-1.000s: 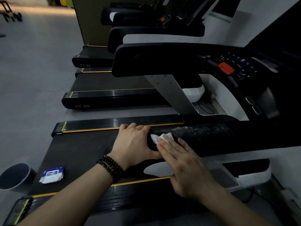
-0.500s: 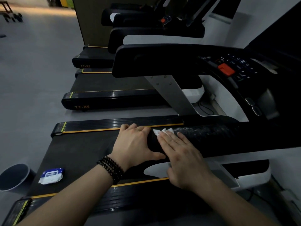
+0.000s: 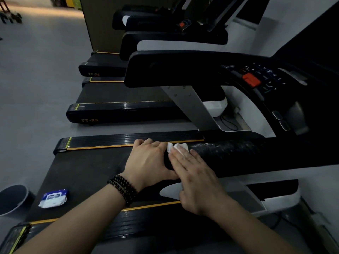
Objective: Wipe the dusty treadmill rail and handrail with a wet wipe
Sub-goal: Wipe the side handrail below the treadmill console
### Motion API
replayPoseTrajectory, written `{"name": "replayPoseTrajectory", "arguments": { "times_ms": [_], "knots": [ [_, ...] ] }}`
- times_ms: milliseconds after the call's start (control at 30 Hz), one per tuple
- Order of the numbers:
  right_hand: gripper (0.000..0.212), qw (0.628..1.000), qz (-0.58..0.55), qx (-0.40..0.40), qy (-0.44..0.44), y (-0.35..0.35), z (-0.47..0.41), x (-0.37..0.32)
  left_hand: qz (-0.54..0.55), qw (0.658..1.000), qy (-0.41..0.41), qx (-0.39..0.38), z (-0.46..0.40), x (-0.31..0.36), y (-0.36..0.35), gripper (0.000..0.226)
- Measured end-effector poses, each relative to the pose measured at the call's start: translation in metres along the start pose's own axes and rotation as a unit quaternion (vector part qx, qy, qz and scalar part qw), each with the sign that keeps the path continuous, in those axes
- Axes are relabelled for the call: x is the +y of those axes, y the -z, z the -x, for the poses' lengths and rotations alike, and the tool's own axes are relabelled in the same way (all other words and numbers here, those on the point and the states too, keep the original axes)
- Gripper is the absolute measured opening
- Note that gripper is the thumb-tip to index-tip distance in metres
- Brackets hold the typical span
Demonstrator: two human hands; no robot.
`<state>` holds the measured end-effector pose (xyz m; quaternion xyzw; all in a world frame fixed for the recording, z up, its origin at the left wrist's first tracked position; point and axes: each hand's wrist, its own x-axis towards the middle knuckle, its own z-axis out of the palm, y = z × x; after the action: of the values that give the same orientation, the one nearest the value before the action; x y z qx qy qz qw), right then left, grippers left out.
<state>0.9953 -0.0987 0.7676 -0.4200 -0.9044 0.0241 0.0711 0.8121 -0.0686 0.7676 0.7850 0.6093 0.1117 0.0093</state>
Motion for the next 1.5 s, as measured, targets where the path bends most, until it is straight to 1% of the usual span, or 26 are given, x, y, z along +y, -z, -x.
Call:
{"name": "replayPoseTrajectory", "arguments": {
  "times_ms": [100, 200, 300, 367, 467, 500, 567, 633, 700, 733, 800, 867, 900, 1067, 1233, 1300, 1400, 1500],
  "knots": [
    [0.095, 1.0, -0.001, -0.021, 0.022, -0.002, 0.015, 0.005, -0.007, 1.0, -0.004, -0.005, 0.0, -0.001, -0.001, 0.091],
    [0.093, 1.0, 0.02, -0.004, 0.009, -0.001, 0.013, 0.011, -0.008, 1.0, 0.006, 0.003, 0.001, 0.001, 0.0, 0.093],
    [0.091, 1.0, 0.013, 0.003, -0.007, 0.002, -0.004, 0.008, 0.003, 1.0, 0.006, 0.0, 0.001, 0.002, -0.001, 0.088],
    [0.092, 1.0, 0.001, -0.008, 0.008, 0.002, -0.005, 0.006, 0.014, 1.0, -0.002, 0.005, 0.001, 0.0, -0.001, 0.083],
    [0.087, 0.999, -0.014, -0.024, 0.043, 0.001, 0.01, 0.014, 0.008, 1.0, -0.007, 0.008, 0.001, -0.001, -0.002, 0.085],
    [0.084, 0.998, -0.024, -0.017, 0.049, 0.002, 0.014, 0.017, 0.004, 1.0, -0.005, 0.012, 0.001, 0.0, -0.002, 0.086],
    [0.081, 0.997, -0.057, 0.022, 0.043, 0.01, 0.016, 0.023, -0.003, 1.0, 0.003, 0.009, 0.001, 0.001, -0.002, 0.088],
    [0.078, 0.993, -0.095, 0.076, 0.004, 0.023, 0.008, 0.03, -0.002, 1.0, 0.008, 0.0, 0.0, 0.001, -0.001, 0.09],
    [0.077, 0.989, -0.11, 0.095, -0.039, 0.038, -0.008, 0.034, 0.002, 1.0, 0.008, 0.001, 0.0, 0.0, -0.001, 0.09],
    [0.077, 0.99, -0.106, 0.083, -0.05, 0.044, -0.016, 0.035, 0.003, 1.0, 0.007, 0.001, 0.0, 0.0, 0.0, 0.09],
    [0.079, 0.994, -0.087, 0.022, -0.055, 0.047, -0.034, 0.03, 0.007, 1.0, 0.006, 0.006, 0.001, 0.0, -0.001, 0.089],
    [0.081, 0.996, -0.064, -0.039, -0.042, 0.04, -0.045, 0.021, 0.015, 1.0, 0.002, 0.008, 0.002, -0.001, -0.001, 0.087],
    [0.081, 0.996, -0.06, -0.055, -0.033, 0.035, -0.048, 0.016, 0.018, 1.0, -0.002, 0.007, 0.002, -0.001, -0.002, 0.086],
    [0.087, 0.997, -0.056, -0.049, 0.015, 0.029, -0.024, 0.018, 0.02, 1.0, 0.001, -0.001, 0.001, -0.002, -0.001, 0.085],
    [0.098, 0.998, -0.02, -0.059, -0.021, 0.033, -0.033, 0.022, 0.019, 1.0, 0.002, 0.002, 0.001, -0.002, -0.001, 0.09],
    [0.097, 0.998, -0.032, -0.053, -0.002, 0.029, -0.037, 0.014, 0.024, 1.0, 0.001, 0.001, 0.001, -0.002, -0.002, 0.085],
    [0.095, 0.996, -0.054, -0.057, 0.03, 0.023, -0.02, 0.012, 0.026, 1.0, 0.002, 0.003, 0.001, -0.001, -0.002, 0.083],
    [0.088, 0.998, -0.038, -0.056, 0.02, 0.025, -0.01, 0.021, 0.022, 1.0, 0.006, 0.0, 0.0, -0.001, -0.002, 0.081]
  ]
}}
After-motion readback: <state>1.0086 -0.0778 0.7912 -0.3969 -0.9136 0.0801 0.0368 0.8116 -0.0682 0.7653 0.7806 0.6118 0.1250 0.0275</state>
